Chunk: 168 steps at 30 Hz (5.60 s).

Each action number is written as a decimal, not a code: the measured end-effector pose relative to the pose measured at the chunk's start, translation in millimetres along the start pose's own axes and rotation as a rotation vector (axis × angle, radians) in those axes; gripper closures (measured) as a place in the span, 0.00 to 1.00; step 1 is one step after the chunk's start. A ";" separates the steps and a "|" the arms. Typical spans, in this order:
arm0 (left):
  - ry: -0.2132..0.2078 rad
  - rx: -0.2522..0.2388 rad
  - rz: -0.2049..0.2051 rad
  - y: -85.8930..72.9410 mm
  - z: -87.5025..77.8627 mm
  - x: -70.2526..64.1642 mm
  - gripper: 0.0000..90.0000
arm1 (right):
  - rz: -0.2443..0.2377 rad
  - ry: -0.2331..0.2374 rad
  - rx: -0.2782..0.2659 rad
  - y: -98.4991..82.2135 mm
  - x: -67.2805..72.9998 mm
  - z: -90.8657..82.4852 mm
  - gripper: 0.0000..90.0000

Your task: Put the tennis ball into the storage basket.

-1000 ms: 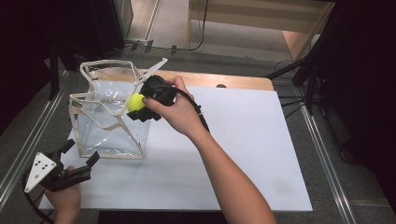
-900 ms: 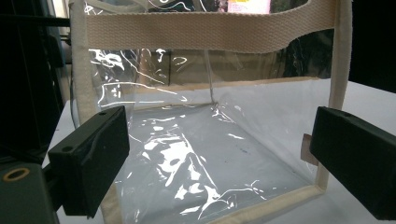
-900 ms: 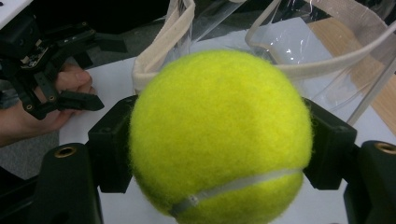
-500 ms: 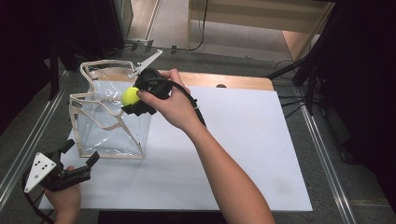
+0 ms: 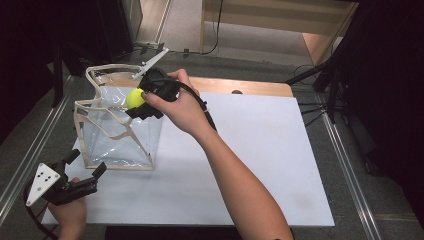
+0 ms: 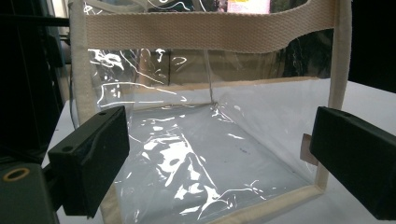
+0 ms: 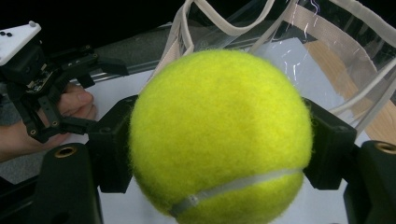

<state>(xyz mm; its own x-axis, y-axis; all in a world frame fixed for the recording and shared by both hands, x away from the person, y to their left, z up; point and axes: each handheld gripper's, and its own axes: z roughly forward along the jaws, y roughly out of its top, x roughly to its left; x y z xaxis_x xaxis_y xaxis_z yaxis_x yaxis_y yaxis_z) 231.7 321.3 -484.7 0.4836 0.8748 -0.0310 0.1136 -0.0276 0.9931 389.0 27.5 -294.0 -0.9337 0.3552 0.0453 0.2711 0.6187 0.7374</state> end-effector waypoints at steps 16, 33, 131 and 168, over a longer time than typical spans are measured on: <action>-0.001 -0.002 0.000 -0.2 0.4 0.0 0.06 | -0.003 0.000 -0.006 11.8 -4.0 6.1 0.27; -0.002 -0.003 0.000 -0.1 0.6 0.4 0.06 | -0.014 0.015 0.012 27.6 -6.0 25.2 0.27; -0.002 0.008 0.002 0.0 1.3 0.0 0.06 | 0.094 -0.111 -0.080 -141.2 19.7 41.4 0.00; -0.001 0.010 0.010 -0.1 1.5 -0.8 0.06 | 0.208 -0.203 -0.144 -235.5 20.8 9.4 0.00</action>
<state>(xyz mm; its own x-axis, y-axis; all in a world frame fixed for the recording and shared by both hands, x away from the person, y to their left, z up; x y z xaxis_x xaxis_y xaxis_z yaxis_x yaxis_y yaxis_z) 232.7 319.8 -484.9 0.4857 0.8739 -0.0212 0.1174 -0.0412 0.9922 307.9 -104.2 -473.0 -0.7920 0.6052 0.0807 0.4023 0.4179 0.8146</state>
